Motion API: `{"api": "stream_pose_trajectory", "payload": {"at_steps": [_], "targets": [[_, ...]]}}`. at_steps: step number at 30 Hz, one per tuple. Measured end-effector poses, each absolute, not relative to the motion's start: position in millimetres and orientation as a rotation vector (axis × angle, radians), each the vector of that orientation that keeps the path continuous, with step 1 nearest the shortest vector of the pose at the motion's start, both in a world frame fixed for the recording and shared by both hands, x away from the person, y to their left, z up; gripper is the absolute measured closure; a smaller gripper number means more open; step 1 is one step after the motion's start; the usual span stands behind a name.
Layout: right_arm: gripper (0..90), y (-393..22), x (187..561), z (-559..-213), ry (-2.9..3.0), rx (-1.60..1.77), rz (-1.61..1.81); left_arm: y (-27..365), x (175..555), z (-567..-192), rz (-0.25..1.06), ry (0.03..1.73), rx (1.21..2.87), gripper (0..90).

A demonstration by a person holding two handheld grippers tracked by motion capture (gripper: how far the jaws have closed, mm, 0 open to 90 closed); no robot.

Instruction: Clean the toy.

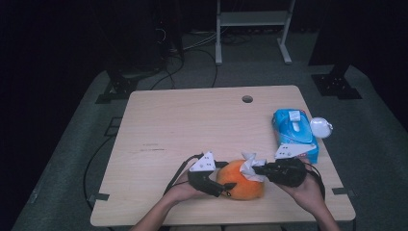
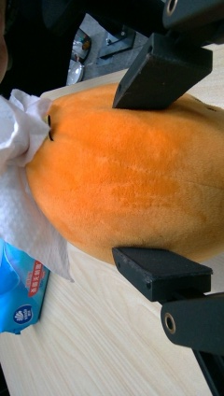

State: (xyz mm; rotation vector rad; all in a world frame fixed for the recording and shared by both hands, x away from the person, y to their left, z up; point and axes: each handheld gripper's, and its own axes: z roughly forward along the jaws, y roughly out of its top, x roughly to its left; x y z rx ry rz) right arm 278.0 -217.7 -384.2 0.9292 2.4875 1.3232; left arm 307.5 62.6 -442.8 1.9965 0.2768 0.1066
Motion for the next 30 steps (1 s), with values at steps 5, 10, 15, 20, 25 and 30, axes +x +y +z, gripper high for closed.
{"api": "stream_pose_trajectory", "payload": {"at_steps": [5,10,15,20,25,30], "targets": [[82.8,-210,275,-384,2.487,0.893,1.331,61,308,-437,0.098,0.277,1.967,17.4],[82.8,-203,273,-384,2.502,0.853,1.342,62,310,-437,0.084,0.273,1.970,25.2],[82.6,-212,278,-386,2.496,0.896,1.317,64,312,-439,0.074,0.302,1.978,29.7],[82.6,-217,275,-381,2.475,0.900,1.319,67,314,-441,0.072,0.338,1.967,29.2],[82.6,-207,268,-373,2.492,0.822,1.353,67,314,-442,0.076,0.362,1.961,28.8],[81.6,-216,276,-382,2.514,0.876,1.329,65,312,-440,0.075,0.362,1.960,28.4]]}}
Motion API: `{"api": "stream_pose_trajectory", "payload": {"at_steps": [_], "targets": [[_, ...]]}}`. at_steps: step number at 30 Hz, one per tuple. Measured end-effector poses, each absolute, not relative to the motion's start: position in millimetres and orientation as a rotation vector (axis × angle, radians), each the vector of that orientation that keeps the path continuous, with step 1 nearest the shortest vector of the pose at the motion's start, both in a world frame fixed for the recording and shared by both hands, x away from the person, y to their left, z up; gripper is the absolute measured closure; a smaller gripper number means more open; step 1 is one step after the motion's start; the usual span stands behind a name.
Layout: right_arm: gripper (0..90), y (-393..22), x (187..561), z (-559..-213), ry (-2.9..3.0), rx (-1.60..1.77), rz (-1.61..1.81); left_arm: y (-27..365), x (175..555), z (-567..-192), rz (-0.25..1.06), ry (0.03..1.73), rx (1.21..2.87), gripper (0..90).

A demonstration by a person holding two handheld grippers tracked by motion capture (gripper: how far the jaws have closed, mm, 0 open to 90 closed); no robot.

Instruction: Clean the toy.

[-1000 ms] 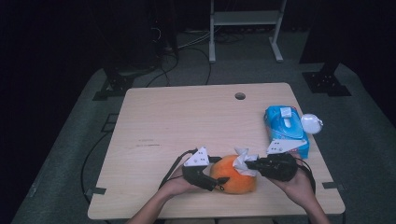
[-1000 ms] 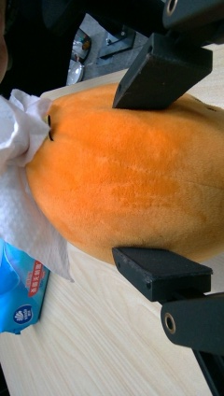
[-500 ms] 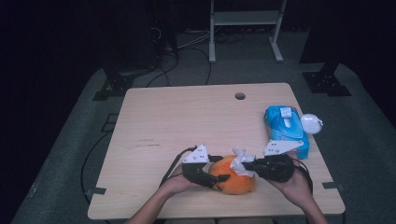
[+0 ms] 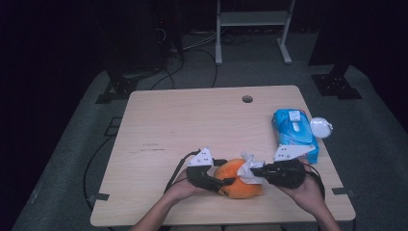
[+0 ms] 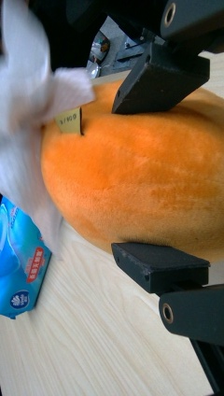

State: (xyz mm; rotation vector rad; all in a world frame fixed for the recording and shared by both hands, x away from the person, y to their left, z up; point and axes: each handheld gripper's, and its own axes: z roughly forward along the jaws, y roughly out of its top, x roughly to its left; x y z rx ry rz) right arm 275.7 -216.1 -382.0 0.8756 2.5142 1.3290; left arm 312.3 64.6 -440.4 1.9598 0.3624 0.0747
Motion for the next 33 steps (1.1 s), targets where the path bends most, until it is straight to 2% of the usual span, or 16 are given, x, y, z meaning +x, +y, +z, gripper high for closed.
{"api": "stream_pose_trajectory", "payload": {"at_steps": [6,10,17,18,20,21,22,25,26,28,31,33], "targets": [[82.7,-222,276,-379,2.462,0.906,1.321,57,305,-437,0.091,0.304,1.981,27.5],[82.7,-211,275,-380,2.506,0.858,1.304,50,295,-433,0.078,0.218,1.999,21.2],[83.0,-210,274,-385,2.570,0.826,1.305,59,306,-430,0.046,0.311,1.993,9.3],[83.0,-210,275,-386,2.576,0.826,1.312,57,308,-436,-0.015,0.337,2.028,8.6],[83.0,-210,275,-387,2.586,0.829,1.313,53,306,-443,-0.011,0.328,2.047,8.4],[83.0,-210,275,-387,2.586,0.829,1.313,53,306,-443,-0.011,0.328,2.047,9.0],[83.0,-209,276,-387,2.578,0.825,1.306,51,304,-443,0.035,0.310,2.050,14.3],[83.1,-211,274,-383,2.543,0.832,1.314,53,301,-437,0.111,0.257,2.036,36.5],[83.1,-212,274,-382,2.538,0.834,1.329,53,296,-432,0.221,0.216,2.019,40.0],[83.2,-213,272,-378,2.503,0.834,1.300,52,293,-427,0.316,0.188,2.008,41.5],[83.2,-213,271,-376,2.478,0.840,1.310,54,297,-427,0.278,0.207,1.990,37.2],[83.2,-212,274,-379,2.488,0.851,1.300,56,304,-434,0.165,0.277,1.994,27.4]]}}
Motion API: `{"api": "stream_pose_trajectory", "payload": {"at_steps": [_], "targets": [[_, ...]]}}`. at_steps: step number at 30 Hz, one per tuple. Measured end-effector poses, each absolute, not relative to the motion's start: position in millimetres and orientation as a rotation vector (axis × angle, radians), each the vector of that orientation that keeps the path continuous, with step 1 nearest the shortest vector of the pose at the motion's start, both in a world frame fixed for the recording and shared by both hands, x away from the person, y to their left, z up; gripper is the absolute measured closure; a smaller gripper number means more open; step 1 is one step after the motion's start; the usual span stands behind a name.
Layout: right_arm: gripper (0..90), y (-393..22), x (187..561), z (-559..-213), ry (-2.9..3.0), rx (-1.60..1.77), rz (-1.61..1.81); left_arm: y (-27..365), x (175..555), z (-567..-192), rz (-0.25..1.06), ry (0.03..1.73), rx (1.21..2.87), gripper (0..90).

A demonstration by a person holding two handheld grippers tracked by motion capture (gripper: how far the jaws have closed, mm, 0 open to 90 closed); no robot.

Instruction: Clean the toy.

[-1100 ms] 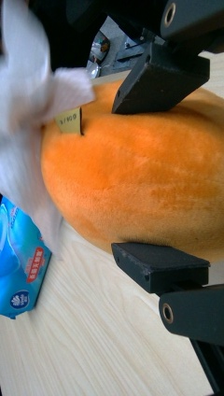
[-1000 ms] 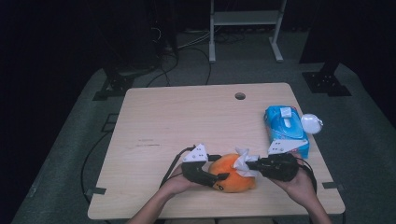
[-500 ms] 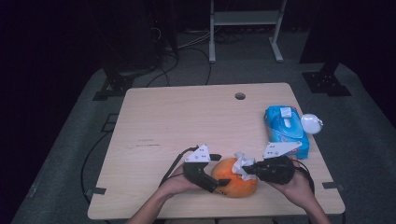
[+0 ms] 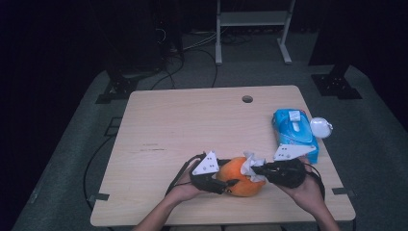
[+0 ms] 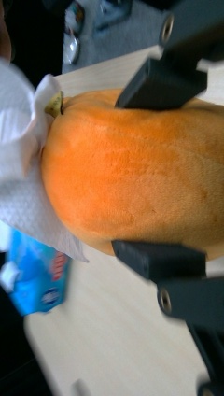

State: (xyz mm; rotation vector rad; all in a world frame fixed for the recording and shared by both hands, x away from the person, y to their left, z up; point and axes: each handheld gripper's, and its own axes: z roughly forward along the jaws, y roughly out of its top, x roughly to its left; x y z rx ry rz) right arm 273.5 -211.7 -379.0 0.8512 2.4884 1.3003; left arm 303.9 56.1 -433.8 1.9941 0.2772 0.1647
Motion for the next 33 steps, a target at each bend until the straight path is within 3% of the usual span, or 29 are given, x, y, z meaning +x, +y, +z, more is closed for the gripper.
{"api": "stream_pose_trajectory", "payload": {"at_steps": [4,9,14,19,26,33], "targets": [[83.2,-208,277,-389,2.581,0.859,1.280,60,310,-434,0.021,0.355,1.950,12.7],[83.2,-198,270,-383,2.543,0.816,1.293,59,308,-436,0.023,0.358,1.963,21.2],[83.1,-188,267,-382,2.524,0.780,1.296,61,307,-435,0.046,0.340,1.988,23.8],[83.1,-215,279,-390,2.515,0.908,1.256,65,310,-438,0.019,0.363,1.974,23.7],[83.1,-215,278,-390,2.503,0.916,1.332,60,306,-437,0.015,0.345,1.987,21.5],[83.1,-208,278,-393,2.603,0.852,1.331,66,312,-432,-0.036,0.359,1.987,9.8]]}}
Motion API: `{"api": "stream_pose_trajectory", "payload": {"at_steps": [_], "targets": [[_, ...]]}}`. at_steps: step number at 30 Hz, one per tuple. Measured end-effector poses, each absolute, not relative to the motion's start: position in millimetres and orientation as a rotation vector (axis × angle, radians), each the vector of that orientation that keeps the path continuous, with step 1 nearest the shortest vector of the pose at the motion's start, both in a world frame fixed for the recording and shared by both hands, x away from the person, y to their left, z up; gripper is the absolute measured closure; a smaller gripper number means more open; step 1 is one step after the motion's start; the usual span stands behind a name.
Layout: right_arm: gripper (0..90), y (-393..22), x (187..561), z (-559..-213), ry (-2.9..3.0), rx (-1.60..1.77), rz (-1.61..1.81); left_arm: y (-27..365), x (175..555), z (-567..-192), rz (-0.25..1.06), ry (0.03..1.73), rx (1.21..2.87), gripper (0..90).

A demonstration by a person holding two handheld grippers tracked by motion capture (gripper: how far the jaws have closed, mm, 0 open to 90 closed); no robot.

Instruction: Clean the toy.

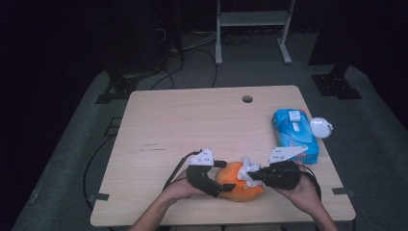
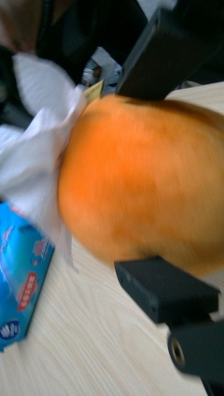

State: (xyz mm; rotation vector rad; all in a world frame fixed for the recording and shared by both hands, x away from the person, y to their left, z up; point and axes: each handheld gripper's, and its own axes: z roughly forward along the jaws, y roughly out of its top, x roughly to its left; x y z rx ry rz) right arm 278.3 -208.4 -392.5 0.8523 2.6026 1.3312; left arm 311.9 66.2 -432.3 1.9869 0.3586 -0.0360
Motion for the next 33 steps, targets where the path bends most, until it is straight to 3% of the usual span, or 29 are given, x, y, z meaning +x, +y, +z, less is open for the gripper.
{"api": "stream_pose_trajectory", "payload": {"at_steps": [6,10,12,15,18,24,33], "targets": [[83.1,-204,277,-395,2.640,0.825,1.340,62,319,-450,-0.207,0.456,1.991,4.9],[83.1,-203,275,-392,2.594,0.828,1.341,69,319,-442,-0.170,0.424,1.954,33.6],[83.1,-204,273,-388,2.541,0.836,1.355,70,318,-437,-0.108,0.403,1.936,39.2],[83.2,-202,269,-380,2.472,0.819,1.381,71,315,-427,0.037,0.353,1.919,38.7],[83.2,-199,269,-380,2.451,0.805,1.365,72,316,-428,0.101,0.313,1.962,36.5],[83.2,-209,284,-408,2.509,0.916,1.287,85,326,-445,0.029,0.374,1.992,29.3],[83.3,-203,279,-401,2.478,0.886,1.333,86,327,-447,0.012,0.394,1.988,26.5]]}}
